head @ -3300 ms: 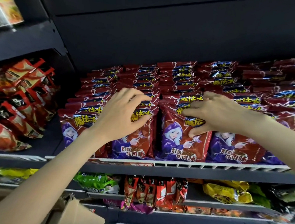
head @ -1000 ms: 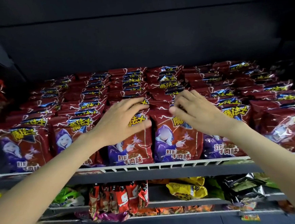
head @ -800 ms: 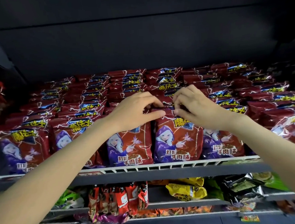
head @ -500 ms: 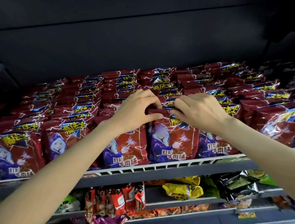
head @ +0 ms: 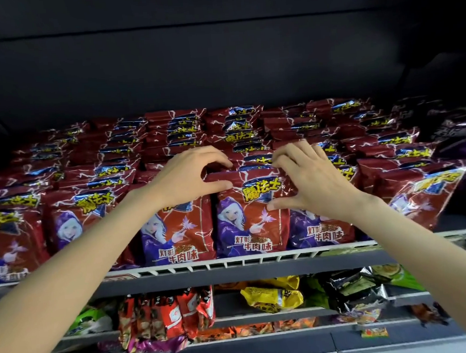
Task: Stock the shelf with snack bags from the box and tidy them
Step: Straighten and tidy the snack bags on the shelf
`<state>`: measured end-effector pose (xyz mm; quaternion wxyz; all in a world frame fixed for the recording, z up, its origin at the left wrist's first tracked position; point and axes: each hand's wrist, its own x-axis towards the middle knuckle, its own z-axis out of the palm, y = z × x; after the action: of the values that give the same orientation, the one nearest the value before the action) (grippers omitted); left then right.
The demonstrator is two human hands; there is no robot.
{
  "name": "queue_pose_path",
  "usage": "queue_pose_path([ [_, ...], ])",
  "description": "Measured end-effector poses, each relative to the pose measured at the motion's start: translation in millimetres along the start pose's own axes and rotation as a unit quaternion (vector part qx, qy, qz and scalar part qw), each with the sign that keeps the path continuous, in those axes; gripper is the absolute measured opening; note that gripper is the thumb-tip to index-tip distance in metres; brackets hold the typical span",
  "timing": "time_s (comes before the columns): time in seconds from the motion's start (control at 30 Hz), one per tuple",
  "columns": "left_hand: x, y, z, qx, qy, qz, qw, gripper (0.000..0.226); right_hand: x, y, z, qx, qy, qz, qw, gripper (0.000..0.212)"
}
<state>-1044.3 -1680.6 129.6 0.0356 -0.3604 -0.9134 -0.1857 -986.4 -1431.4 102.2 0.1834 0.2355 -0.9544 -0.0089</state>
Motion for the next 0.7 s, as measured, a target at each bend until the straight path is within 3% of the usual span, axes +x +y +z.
queue_pose_path([
  [0.07, -0.8, 5.2, -3.3, -0.006, 0.005, -0.003, 1.0, 0.033, -7.9, 6.7, -10.2, 0.057, 0.016, 0.004, 0.998, 0.076],
  [0.2, 1.5, 41.1, -1.2, -0.011, 0.12, 0.074, 0.99, 0.032, -35.1, 44.3, -45.4, 0.108, 0.104, 0.047, 0.988, 0.048],
  [0.3, 17.8, 71.0, 17.3, 0.07, 0.152, 0.135, 0.977, 0.038, -46.9, 64.2, -54.1, 0.005, 0.032, 0.055, 0.998, 0.049],
  [0.43, 46.1, 93.1, 46.4, 0.162, 0.094, 0.092, 0.978, 0.053, -46.0, 62.7, -43.8, -0.077, -0.094, 0.048, 0.991, 0.056],
  [0.53, 58.6, 97.0, 55.0, 0.175, 0.088, 0.085, 0.977, 0.05, -45.3, 64.1, -43.1, -0.073, -0.097, 0.07, 0.99, 0.044],
  [0.7, 59.4, 92.7, 54.9, 0.102, 0.036, 0.1, 0.989, 0.041, -49.5, 61.4, -48.5, -0.033, -0.076, 0.12, 0.989, 0.034],
])
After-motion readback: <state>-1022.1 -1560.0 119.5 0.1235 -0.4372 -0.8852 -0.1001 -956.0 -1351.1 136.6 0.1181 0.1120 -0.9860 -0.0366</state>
